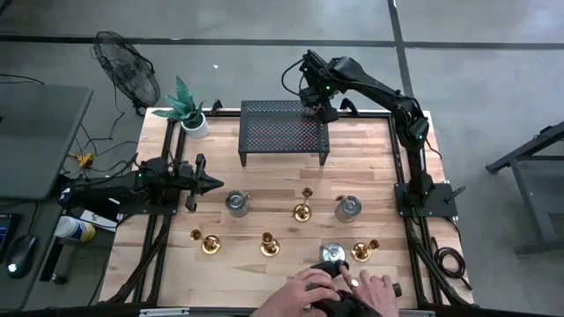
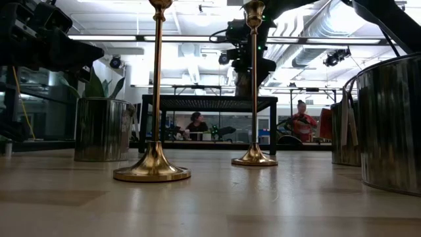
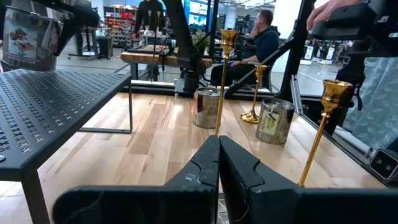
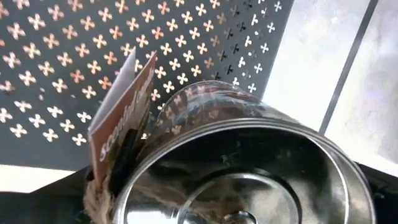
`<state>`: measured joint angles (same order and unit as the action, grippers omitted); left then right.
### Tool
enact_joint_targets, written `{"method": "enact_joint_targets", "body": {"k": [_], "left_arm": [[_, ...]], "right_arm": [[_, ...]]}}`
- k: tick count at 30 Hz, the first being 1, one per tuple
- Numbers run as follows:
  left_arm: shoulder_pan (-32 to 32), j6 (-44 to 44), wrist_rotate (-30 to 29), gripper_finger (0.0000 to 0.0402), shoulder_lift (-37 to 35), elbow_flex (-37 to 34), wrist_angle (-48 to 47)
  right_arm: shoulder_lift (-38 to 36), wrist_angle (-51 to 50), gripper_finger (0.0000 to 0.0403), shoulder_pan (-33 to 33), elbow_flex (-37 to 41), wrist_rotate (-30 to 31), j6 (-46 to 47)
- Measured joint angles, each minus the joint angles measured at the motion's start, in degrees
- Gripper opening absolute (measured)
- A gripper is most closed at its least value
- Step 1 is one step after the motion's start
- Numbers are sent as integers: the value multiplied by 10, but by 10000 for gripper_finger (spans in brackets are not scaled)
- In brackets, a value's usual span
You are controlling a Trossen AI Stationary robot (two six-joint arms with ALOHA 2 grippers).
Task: Pick & Place candle stick holders
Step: Put the brown scented candle on the shelf
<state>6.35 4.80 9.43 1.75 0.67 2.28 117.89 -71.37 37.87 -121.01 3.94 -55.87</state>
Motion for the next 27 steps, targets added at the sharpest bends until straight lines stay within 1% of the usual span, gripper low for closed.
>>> {"method": "enact_joint_targets", "body": {"k": [11, 14, 19, 27], "left_arm": [[0, 0, 0, 0, 0, 0, 0], [0, 0, 0, 0, 0, 0, 0], [0, 0, 0, 0, 0, 0, 0], [0, 0, 0, 0, 0, 0, 0]], "right_arm": [[0, -8, 377, 0, 0, -20, 21], [0, -5, 377, 0, 0, -23, 51], [0, 5, 377, 0, 0, -35, 140], [-1, 6, 378, 0, 0, -35, 174]]}}
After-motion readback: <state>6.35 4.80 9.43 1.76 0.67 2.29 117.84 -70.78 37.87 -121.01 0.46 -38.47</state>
